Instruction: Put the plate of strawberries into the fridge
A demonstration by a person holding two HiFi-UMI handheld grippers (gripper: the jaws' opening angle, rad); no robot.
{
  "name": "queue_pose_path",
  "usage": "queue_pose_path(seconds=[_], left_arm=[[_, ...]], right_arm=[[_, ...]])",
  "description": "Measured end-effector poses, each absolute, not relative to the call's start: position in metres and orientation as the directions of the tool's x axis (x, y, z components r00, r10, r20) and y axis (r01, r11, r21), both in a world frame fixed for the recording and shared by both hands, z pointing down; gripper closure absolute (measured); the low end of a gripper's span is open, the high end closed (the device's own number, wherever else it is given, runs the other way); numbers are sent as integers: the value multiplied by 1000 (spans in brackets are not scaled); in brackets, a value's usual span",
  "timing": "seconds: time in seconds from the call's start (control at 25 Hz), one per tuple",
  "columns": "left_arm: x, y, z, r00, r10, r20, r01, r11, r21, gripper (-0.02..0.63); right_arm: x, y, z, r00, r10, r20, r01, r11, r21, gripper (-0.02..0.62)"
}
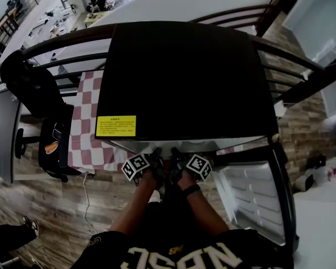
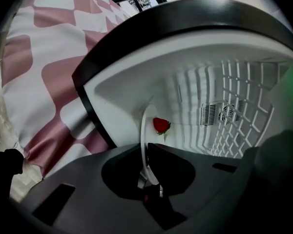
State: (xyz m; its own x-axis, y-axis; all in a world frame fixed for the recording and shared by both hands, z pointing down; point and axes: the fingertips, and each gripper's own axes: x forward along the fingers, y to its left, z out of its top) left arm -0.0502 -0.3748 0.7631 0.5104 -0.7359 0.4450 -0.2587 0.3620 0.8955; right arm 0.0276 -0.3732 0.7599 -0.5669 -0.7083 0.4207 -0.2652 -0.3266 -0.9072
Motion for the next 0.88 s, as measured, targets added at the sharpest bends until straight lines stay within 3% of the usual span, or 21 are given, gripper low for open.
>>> queue_pose_path(seconds=[0.68,0.88], left_arm=[[-47,-403,759,521,-730,443,-377,268,886,560],[-42,-399,757,533,-694,485,-529,174,830,540]], right_arm=[[26,-403,758,-581,-698,419,-335,-264,-904,563],[22,-405,751,-595,-697,401,-366,-210,-907,469]])
